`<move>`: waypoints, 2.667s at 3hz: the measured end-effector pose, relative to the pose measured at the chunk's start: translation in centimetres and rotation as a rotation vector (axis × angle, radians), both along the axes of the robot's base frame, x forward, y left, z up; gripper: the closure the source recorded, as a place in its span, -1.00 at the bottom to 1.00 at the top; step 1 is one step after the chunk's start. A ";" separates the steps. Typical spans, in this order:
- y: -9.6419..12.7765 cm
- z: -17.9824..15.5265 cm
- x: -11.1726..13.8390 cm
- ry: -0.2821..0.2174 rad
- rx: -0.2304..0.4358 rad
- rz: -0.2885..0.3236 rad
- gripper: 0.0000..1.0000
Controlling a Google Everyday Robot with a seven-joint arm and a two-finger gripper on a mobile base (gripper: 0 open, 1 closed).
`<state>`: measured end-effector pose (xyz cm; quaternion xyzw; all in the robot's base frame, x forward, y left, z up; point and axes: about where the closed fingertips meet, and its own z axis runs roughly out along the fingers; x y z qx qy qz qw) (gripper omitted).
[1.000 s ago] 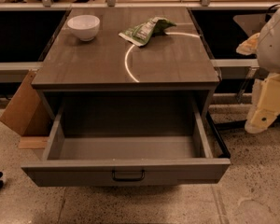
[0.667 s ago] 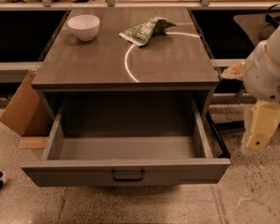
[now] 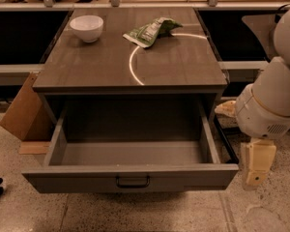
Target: Close top drawer
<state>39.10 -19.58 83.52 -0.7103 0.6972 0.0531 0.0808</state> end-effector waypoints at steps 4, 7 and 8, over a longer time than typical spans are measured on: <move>2.1 -12.8 -3.3 -0.004 0.155 0.104 0.46; 5.8 -18.1 -2.4 0.048 0.036 0.023 1.00; 6.5 -18.2 -0.6 0.046 0.003 -0.055 1.00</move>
Offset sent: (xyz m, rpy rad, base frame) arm -0.0442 0.0266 -0.1346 0.1504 0.0195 0.1494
